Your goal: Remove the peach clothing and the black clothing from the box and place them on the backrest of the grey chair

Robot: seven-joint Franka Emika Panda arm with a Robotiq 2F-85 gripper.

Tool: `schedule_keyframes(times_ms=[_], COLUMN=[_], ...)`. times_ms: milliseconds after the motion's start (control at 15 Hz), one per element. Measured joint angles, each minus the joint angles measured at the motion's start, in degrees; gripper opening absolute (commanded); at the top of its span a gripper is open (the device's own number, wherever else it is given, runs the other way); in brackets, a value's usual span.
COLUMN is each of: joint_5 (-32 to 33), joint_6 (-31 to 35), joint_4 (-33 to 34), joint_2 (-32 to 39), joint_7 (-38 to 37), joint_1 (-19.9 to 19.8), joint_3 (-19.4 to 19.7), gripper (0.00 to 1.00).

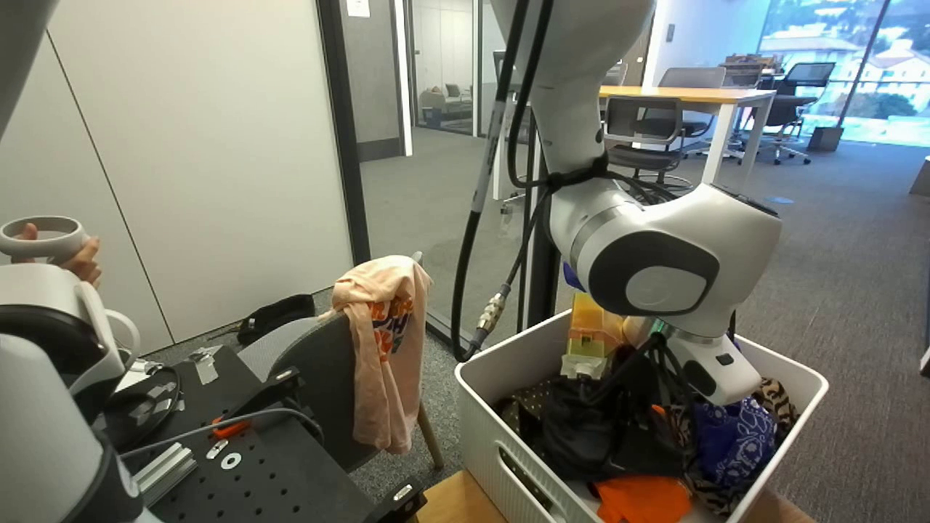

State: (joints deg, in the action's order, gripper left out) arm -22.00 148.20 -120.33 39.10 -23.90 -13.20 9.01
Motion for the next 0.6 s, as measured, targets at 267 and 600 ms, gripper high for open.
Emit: schedule_keyframes(times_ms=[267,600], joint_5=[-0.01,-0.14], joint_6=[0.00,0.00], joint_4=[0.10,0.56], joint_2=[0.02,0.02], joint_7=[0.00,0.00], joint_1=[-0.04,-0.09], joint_3=[0.00,0.00], gripper=[0.69,0.29])
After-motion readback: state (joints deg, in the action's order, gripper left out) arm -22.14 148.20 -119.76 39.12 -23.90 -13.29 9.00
